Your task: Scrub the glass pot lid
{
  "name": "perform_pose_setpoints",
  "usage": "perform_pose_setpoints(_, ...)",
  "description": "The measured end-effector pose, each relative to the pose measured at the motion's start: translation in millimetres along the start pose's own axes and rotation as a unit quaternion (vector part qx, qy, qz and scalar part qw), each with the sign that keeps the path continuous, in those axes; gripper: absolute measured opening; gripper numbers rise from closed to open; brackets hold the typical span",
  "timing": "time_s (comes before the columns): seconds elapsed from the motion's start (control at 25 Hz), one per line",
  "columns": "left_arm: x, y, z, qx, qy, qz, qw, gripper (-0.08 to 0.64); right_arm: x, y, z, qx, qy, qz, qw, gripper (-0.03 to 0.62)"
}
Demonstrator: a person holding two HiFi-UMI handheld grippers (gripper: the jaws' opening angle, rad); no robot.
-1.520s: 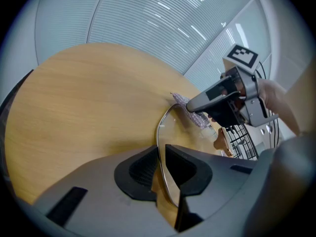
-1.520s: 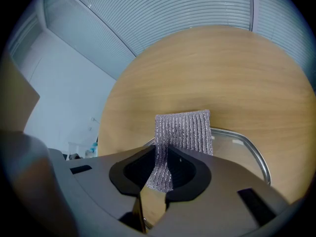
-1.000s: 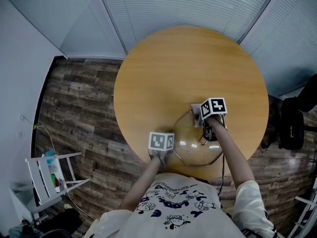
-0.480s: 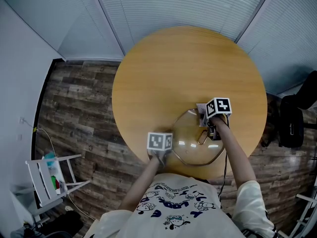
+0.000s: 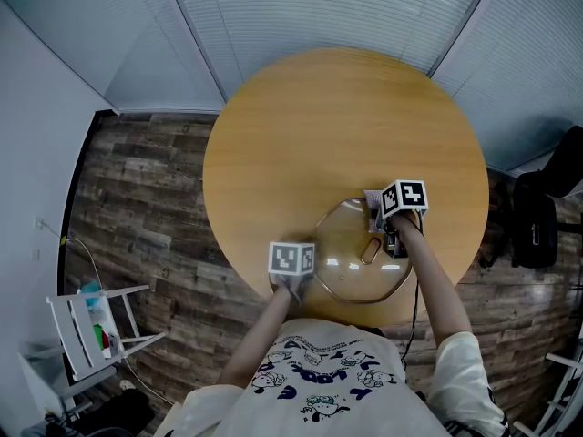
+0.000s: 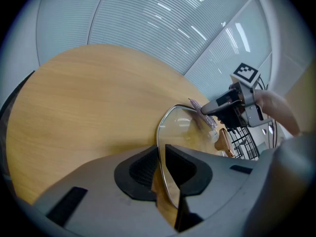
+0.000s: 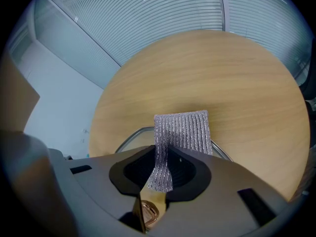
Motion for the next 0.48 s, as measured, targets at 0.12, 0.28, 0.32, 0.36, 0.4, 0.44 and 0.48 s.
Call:
perform_pose_setpoints(0.12, -0.4, -0.3, 0.8, 0.002, 0.001, 0.0, 1.0, 0.058, -2.4, 5.0, -1.4, -0.002, 0.002, 0.005, 1.0, 0.075)
perform_pose_setpoints(0.28, -1.2, 0.0, 0.7, 0.0, 0.003, -0.004, 1.0, 0.058, -6.2, 11.1, -4.5, -0.005, 0.007, 0.01, 1.0, 0.075)
perform_pose_setpoints(0.32, -1.0, 0.3, 0.4, 0.0, 0.004, -0.004, 1.0, 0.058, -7.3, 12.8, -5.5, -0.007, 0.007, 0.011, 1.0, 0.075)
perform_pose_setpoints(0.36, -0.6, 0.6, 0.1, 0.0, 0.005, -0.004, 1.0, 0.058, -8.4, 14.5, -6.5, -0.008, 0.007, 0.012, 1.0, 0.075)
perform_pose_setpoints(0.4, -0.2, 0.8, -0.1, 0.0, 0.006, -0.004, 1.0, 0.058, -9.6, 16.1, -7.3, -0.009, 0.007, 0.013, 1.0, 0.075)
perform_pose_setpoints(0.44, -0.1, 0.9, -0.3, 0.0, 0.006, -0.004, 1.0, 0.058, -11.0, 17.8, -8.0, -0.01, 0.007, 0.015, 1.0, 0.075)
perform_pose_setpoints(0.48, -0.3, 0.7, -0.2, 0.0, 0.006, -0.005, 1.0, 0.058, -12.4, 19.4, -8.4, -0.011, 0.008, 0.016, 1.0, 0.075)
Point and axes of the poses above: the fingertips, and each gripper's own axes: z forward along the fingers, y to its right, x out of its top, the point moved 3 cm from there along -z, backward along the fingers, and after that the axes turned 11 degrees about -y, right-handed, at the moved point
